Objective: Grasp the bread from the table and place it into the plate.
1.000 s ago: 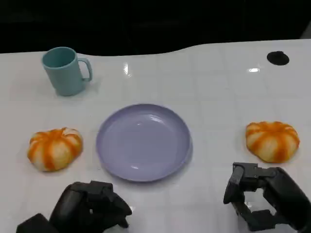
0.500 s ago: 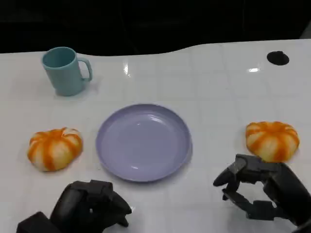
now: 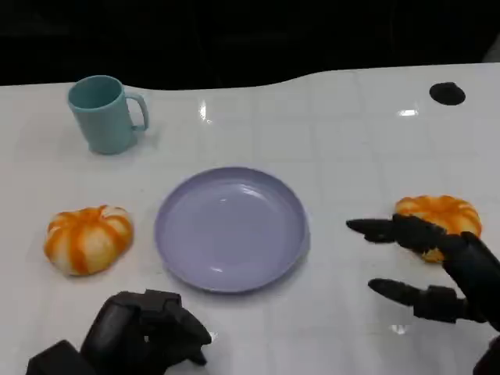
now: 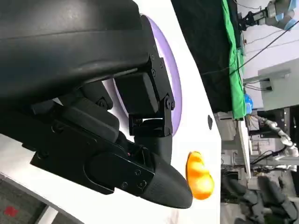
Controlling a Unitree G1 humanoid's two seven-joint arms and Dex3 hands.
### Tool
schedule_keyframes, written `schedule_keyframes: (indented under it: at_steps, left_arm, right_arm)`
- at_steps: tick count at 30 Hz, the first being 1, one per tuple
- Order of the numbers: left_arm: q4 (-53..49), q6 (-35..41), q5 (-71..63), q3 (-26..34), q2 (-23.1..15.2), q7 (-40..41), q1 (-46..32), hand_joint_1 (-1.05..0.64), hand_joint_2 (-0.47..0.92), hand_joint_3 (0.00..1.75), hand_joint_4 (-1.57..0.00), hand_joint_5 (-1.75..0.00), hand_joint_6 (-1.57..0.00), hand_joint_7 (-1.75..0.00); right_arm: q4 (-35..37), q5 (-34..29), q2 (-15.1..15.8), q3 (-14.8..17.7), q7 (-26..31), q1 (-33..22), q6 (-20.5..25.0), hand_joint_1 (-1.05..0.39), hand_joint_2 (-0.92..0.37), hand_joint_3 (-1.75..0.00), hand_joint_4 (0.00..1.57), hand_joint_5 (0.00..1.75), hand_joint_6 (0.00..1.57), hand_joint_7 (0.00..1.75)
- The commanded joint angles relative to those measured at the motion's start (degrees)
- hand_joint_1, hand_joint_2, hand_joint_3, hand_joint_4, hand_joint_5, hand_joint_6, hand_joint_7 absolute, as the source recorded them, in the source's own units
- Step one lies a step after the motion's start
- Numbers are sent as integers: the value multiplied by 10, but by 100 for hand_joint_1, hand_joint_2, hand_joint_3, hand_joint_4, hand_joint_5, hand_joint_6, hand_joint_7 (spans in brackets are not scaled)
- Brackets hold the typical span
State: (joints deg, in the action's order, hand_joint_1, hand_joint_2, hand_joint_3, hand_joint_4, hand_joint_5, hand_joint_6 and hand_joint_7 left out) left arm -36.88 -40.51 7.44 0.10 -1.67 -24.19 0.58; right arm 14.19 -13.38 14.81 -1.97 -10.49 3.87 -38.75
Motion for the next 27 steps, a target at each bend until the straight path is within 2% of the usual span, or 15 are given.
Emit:
schedule_keyframes:
  at_steps: [1,9,14,20,27]
  left_arm:
    - [-1,1,3,6,-10,0,2,-105,91,0,-118,-104,-129,-72]
    - [-7,-1,1,6,-8,2,7,-105,90,0,-118,-104,-129,-71]
    - [-9,-3,-1,6,-5,5,7,-105,91,0,-118,-104,-129,-72]
    - [-6,0,0,6,-5,4,5,-105,90,0,-118,-104,-129,-72]
    - [-5,-2,-2,6,-5,5,5,-105,90,0,-118,-104,-129,-72]
  right_arm:
    - [-34,-66,36,14,36,10,34,-45,-92,-7,16,50,43,1]
    - [-109,-208,81,10,80,10,129,-52,-90,-1,3,39,31,0]
    - [-147,-310,107,-5,92,10,199,-59,-89,-1,0,29,26,0]
    - [-155,-421,120,-42,123,15,273,-64,-91,-1,0,32,26,1]
    - [-114,-491,125,-92,126,39,345,-68,-92,-2,0,24,24,0]
